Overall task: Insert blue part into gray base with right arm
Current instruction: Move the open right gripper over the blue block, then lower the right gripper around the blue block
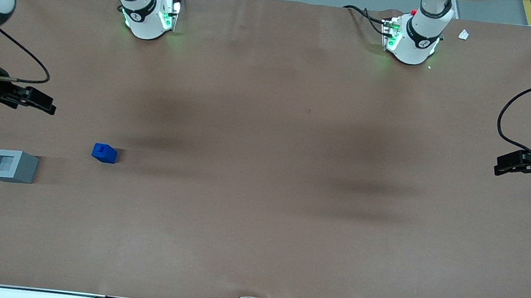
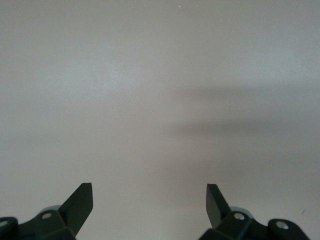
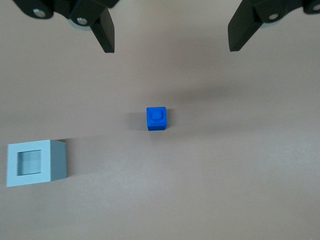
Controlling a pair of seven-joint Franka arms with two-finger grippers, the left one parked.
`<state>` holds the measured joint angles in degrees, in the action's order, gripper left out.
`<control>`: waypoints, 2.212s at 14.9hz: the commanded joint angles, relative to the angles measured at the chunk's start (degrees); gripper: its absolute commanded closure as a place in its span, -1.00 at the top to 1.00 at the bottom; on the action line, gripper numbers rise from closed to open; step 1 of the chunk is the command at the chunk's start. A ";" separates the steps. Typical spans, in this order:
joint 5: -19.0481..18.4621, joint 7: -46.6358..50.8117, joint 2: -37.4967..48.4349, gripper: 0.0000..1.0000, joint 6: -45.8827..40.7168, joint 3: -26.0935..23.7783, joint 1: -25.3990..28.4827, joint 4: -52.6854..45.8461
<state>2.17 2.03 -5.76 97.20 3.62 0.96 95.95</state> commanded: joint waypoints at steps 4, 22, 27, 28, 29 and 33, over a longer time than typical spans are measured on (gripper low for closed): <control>-0.58 0.26 1.72 1.00 6.68 -0.54 -0.35 9.42; -0.58 0.34 1.37 1.00 22.67 -0.63 -0.43 24.27; -0.58 0.34 -1.44 1.00 28.75 -0.63 -0.43 27.10; -0.50 0.34 -2.23 1.00 29.10 -0.63 -0.43 27.10; -0.50 0.34 -3.02 1.00 29.63 -0.63 -0.43 27.01; -0.41 0.43 -6.71 1.00 33.66 -0.63 -0.52 27.01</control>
<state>2.17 2.03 -11.11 128.59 3.53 0.97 122.42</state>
